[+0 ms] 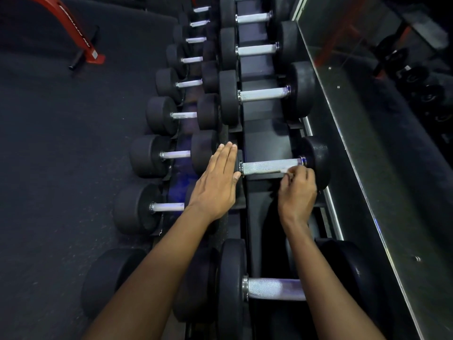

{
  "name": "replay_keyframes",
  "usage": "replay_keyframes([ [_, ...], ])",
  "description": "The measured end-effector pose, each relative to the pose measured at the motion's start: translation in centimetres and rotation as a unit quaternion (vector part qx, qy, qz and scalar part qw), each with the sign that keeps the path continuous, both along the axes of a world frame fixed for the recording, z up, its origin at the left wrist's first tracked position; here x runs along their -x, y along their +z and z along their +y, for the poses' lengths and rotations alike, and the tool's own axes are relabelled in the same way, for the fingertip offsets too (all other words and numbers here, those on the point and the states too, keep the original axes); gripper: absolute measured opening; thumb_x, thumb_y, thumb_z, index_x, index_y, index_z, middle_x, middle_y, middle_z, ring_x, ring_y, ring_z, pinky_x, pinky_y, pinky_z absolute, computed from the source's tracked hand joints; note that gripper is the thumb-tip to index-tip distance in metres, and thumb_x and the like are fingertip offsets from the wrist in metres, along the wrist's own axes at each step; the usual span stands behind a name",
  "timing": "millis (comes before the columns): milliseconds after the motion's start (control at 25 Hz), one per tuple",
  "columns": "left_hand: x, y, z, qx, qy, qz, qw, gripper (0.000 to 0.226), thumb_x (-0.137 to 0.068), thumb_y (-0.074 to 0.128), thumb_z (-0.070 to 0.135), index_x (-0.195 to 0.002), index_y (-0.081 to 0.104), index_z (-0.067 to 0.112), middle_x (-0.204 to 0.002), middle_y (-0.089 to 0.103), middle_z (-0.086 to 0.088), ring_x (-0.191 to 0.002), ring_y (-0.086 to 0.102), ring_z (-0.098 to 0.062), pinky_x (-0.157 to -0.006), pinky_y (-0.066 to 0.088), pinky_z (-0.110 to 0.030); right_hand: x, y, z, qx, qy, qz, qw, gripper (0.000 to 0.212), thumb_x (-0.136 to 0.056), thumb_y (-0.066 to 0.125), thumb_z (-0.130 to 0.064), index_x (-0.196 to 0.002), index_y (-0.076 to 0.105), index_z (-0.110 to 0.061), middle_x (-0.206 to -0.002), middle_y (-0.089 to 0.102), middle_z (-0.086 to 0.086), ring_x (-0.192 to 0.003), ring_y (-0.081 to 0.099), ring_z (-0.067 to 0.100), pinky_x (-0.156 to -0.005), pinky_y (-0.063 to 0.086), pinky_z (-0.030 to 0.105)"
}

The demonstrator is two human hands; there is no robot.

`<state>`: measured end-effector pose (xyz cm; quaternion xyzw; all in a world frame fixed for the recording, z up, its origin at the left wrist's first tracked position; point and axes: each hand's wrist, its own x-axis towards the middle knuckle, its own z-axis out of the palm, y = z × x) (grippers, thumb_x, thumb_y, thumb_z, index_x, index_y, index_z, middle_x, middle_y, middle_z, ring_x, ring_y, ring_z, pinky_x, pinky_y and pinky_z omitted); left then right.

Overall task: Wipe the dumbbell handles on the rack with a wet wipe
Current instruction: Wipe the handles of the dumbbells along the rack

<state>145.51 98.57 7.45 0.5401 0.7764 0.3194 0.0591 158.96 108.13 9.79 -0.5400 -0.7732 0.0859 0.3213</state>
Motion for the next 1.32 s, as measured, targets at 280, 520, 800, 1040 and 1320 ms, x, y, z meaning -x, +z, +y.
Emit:
replay_keyframes([
  [280, 0.0, -0.2, 0.1, 0.003, 0.003, 0.003, 1.000, 0.056, -0.099, 0.034, 0.021, -0.150, 0.014, 0.007, -0.158, 0.014, -0.005, -0.146, 0.007, -0.018, -0.118, 0.016, -0.030, 0.8, -0.4, -0.3, 0.022, -0.013, 0.049, 0.999, 0.011, -0.084, 0.061, -0.001, -0.093, 0.065, 0.004, -0.091, 0.064, 0.024, -0.079, 0.062, 0.040, -0.072, 0.048, 0.041],
  [520, 0.1, -0.5, 0.2, 0.006, -0.001, 0.010, 1.000, 0.060, -0.096, 0.020, 0.032, -0.150, 0.015, 0.006, -0.158, 0.015, -0.006, -0.146, 0.006, -0.018, -0.118, 0.008, -0.027, 4.2, -2.7, -3.7, 0.104, 0.113, 0.044, 0.987, 0.004, -0.086, 0.059, -0.004, -0.086, 0.061, -0.002, -0.087, 0.063, 0.014, -0.077, 0.057, 0.028, -0.071, 0.043, 0.036],
  [800, 0.1, -0.3, 0.2, 0.011, -0.004, 0.010, 1.000, 0.058, -0.096, 0.026, 0.027, -0.149, 0.016, 0.005, -0.158, 0.015, -0.008, -0.146, 0.007, -0.021, -0.119, 0.007, -0.032, 3.1, -1.4, 0.3, 0.266, -0.214, 0.641, 0.687, 0.021, -0.085, 0.055, 0.011, -0.081, 0.056, -0.010, -0.076, 0.059, 0.000, -0.068, 0.056, 0.009, -0.063, 0.049, 0.017],
  [1040, 0.3, -0.4, 0.1, 0.019, -0.012, 0.029, 0.999, 0.061, -0.095, 0.017, 0.032, -0.150, 0.013, 0.005, -0.158, 0.014, -0.008, -0.146, 0.006, -0.020, -0.119, 0.003, -0.030, 2.9, 0.0, 1.1, 0.431, -0.166, 0.747, 0.477, 0.029, -0.091, 0.030, 0.005, -0.078, 0.050, -0.012, -0.079, 0.050, 0.004, -0.077, 0.051, 0.015, -0.102, 0.040, 0.040],
  [1320, 0.5, -0.2, 0.0, 0.031, -0.021, 0.026, 0.999, 0.059, -0.097, 0.021, 0.032, -0.150, 0.012, 0.005, -0.158, 0.012, -0.008, -0.146, 0.006, -0.021, -0.120, 0.007, -0.037, 3.9, -1.2, -0.6, 0.564, -0.063, 0.604, 0.559, 0.023, -0.086, 0.034, 0.000, -0.069, 0.046, -0.012, -0.074, 0.050, 0.005, -0.076, 0.053, 0.019, -0.093, 0.043, 0.041],
])
